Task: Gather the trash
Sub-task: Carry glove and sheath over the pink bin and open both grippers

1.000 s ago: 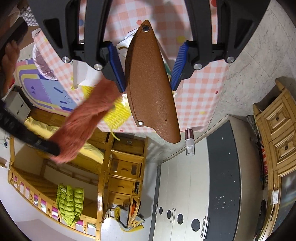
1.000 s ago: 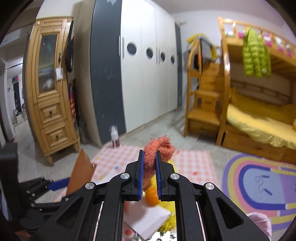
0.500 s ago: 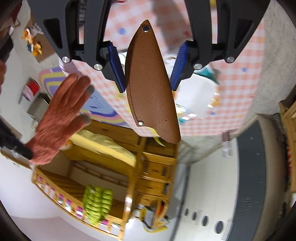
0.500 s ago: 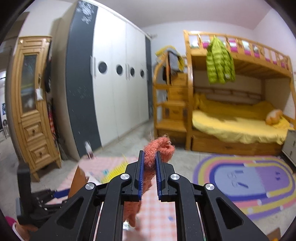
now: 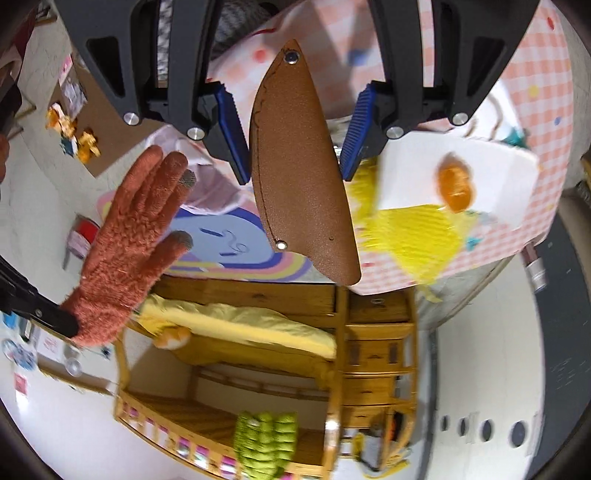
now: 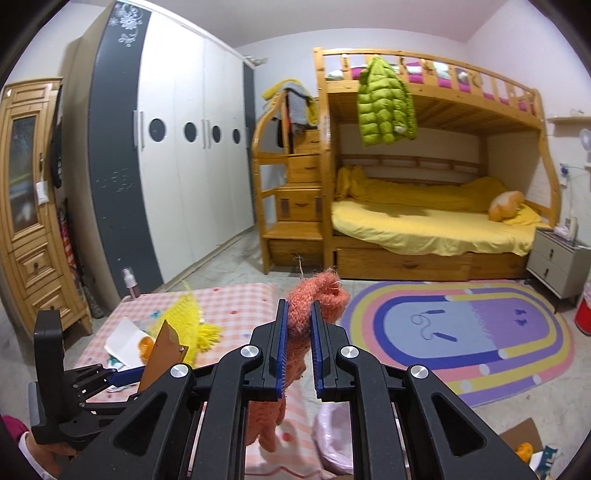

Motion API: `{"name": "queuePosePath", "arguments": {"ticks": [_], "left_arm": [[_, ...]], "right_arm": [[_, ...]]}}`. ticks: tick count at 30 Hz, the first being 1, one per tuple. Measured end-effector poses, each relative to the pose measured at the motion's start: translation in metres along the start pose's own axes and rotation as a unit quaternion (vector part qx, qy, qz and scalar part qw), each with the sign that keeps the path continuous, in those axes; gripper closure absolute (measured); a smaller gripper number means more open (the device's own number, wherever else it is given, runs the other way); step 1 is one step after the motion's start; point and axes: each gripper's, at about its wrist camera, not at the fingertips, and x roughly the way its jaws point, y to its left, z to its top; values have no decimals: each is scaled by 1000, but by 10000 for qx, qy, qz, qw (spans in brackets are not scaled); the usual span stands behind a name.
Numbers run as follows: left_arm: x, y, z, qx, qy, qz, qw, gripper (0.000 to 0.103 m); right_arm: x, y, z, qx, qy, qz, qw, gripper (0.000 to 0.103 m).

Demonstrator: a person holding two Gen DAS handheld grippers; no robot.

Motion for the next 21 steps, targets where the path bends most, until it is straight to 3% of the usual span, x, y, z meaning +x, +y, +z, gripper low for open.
{"name": "queuePosePath", "arguments": {"ticks": [8, 13, 21], "left_arm": [[47, -71, 22, 655, 436, -643, 9948, 54], [91, -113, 35, 903, 751, -958, 9884, 54], [138, -149, 48, 1136, 942, -1067, 9833, 54]], "right_arm": [[14, -49, -34, -58, 538, -636, 9965, 91], [37, -91, -58, 240, 892, -886, 9918, 91], [74, -141, -74, 736, 1142, -1099, 9846, 90]]}}
